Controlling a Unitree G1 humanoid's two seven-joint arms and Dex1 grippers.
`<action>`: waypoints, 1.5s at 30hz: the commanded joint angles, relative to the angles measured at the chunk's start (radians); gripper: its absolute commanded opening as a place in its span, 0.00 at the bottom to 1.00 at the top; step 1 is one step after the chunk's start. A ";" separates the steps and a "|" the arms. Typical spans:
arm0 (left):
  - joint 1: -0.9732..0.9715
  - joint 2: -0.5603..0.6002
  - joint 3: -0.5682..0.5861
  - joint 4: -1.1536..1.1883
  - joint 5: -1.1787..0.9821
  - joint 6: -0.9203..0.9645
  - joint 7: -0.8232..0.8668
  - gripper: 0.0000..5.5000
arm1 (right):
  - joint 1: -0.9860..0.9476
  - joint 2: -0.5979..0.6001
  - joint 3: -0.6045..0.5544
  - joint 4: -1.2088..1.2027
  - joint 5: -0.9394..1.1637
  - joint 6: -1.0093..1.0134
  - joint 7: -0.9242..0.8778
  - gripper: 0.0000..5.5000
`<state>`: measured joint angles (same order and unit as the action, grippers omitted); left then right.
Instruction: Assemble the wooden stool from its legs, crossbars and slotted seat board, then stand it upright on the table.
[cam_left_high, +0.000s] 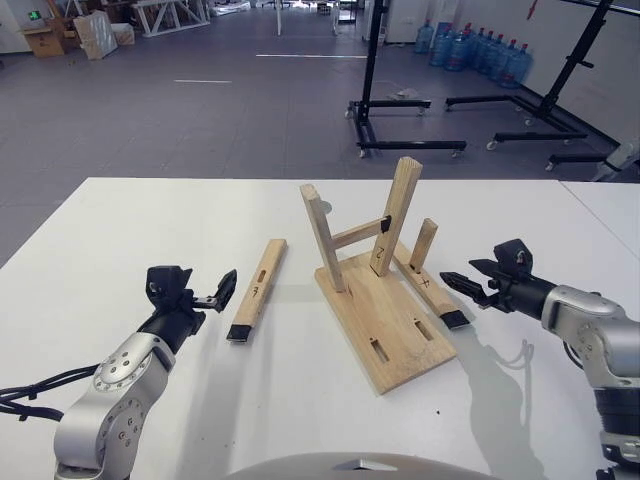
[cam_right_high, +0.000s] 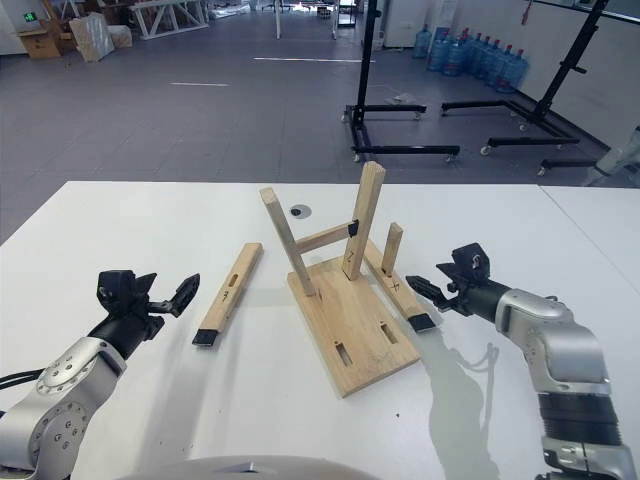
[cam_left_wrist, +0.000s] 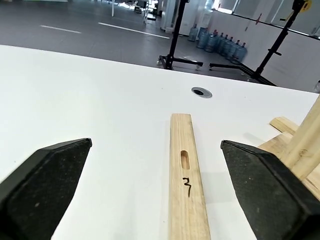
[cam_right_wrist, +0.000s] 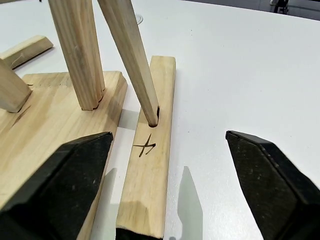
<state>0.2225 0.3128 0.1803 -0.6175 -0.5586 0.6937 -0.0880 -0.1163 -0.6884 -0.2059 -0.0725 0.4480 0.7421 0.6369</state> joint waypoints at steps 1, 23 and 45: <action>-0.016 -0.024 -0.002 0.016 -0.002 0.025 0.013 0.86 | -0.034 0.032 0.084 -0.032 -0.033 0.043 -0.031 0.75; -0.062 -0.113 -0.009 0.054 0.030 0.020 0.057 0.86 | -0.034 0.066 0.226 0.136 -0.224 -0.049 -0.057 0.58; -0.378 0.218 0.274 0.041 -0.895 0.163 -0.381 0.86 | -0.476 -0.086 -0.345 0.012 0.573 0.259 0.107 0.37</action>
<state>-0.0897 0.4469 0.4639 -0.5495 -1.3059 0.8032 -0.4198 -0.5993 -0.8115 -0.6197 0.1821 0.7936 0.8134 0.6720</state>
